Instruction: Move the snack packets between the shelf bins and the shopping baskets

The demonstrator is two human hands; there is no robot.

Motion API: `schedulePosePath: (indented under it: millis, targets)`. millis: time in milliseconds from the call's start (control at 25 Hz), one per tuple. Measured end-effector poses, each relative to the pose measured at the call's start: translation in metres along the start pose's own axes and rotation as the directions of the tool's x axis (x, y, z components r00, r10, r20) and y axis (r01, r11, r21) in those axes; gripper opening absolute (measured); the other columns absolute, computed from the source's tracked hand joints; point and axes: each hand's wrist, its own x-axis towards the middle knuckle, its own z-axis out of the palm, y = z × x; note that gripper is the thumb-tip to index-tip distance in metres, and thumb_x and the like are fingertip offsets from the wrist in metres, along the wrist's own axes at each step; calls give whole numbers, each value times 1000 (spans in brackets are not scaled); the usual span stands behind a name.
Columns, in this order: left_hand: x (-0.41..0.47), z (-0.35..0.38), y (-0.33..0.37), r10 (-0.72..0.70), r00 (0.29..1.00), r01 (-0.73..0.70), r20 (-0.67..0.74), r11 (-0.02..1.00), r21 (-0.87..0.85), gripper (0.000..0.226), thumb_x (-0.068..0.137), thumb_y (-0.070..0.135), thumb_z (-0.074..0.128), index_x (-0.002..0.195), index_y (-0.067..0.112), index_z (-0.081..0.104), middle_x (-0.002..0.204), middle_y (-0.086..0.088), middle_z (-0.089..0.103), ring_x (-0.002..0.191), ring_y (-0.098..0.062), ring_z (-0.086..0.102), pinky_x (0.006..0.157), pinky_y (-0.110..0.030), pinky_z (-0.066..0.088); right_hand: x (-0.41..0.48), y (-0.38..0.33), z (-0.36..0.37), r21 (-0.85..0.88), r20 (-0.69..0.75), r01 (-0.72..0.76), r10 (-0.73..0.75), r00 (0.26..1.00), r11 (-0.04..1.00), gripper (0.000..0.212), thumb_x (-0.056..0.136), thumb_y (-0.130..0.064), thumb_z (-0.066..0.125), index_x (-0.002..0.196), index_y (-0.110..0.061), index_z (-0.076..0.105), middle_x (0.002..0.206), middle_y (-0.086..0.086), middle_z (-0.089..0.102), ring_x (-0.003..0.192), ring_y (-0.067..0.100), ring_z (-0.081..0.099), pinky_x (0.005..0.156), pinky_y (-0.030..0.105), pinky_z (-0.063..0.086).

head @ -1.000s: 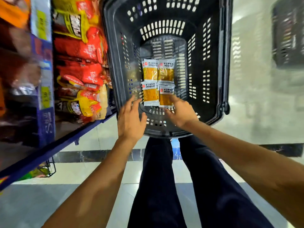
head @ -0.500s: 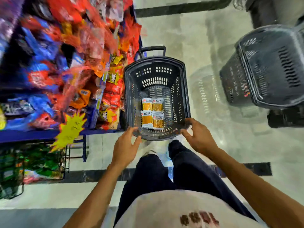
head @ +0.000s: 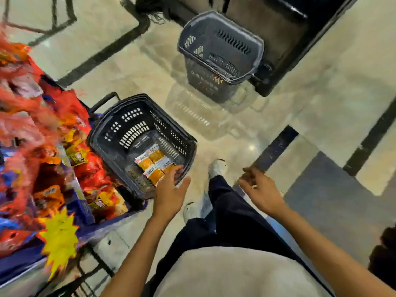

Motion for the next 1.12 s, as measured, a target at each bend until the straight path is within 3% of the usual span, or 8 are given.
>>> schedulePosePath:
  millis: [120,280,520,680,960,1120]
  targets:
    - [13,32,42,150,966,-162,210,986,41,36,93,23,57,128,16,51,120,1,58,109,-16,56,84,-21,40,-40,39,-10,178,-132,-160,184,974,971,39,92,-24,58,127,-8,52,114,5,61,99,26,61,89,36,47]
    - [20,91,97,270,850,-345,453,934,90,38,92,24,58,129,16,50,123,2,59,109,-16,57,88,-24,42,-81,94,-25,333,-250,-295,386,888,895,41,91,-22,59,129,-9,50,119,11,61,91,24,60,81,29,44]
    - [8,189,156,257,725,-426,639,896,124,36,91,24,60,126,20,52,123,4,60,109,-15,58,86,-23,42,-112,157,-65,521,-283,-393,588,758,758,41,93,-23,56,131,-9,48,124,9,60,102,25,61,84,28,40]
    - [-4,259,193,239,658,-470,714,872,141,33,92,23,59,125,21,53,119,7,60,107,-13,58,88,-22,41,-124,208,-109,612,-306,-382,653,693,692,43,93,-24,55,133,-10,46,127,7,58,104,24,60,87,28,40]
    - [16,348,259,183,648,-460,739,868,188,30,92,19,58,122,20,54,111,7,59,100,-13,58,84,-20,38,-109,280,-207,732,-363,-300,723,588,611,45,94,-26,54,136,-12,44,127,7,56,93,18,57,82,28,43]
    - [52,427,312,193,589,-524,785,830,189,30,92,17,58,122,17,56,115,4,62,97,-10,58,83,-19,39,-74,328,-272,776,-387,-262,762,520,573,45,95,-25,53,136,-11,43,127,6,55,92,14,54,79,23,38]
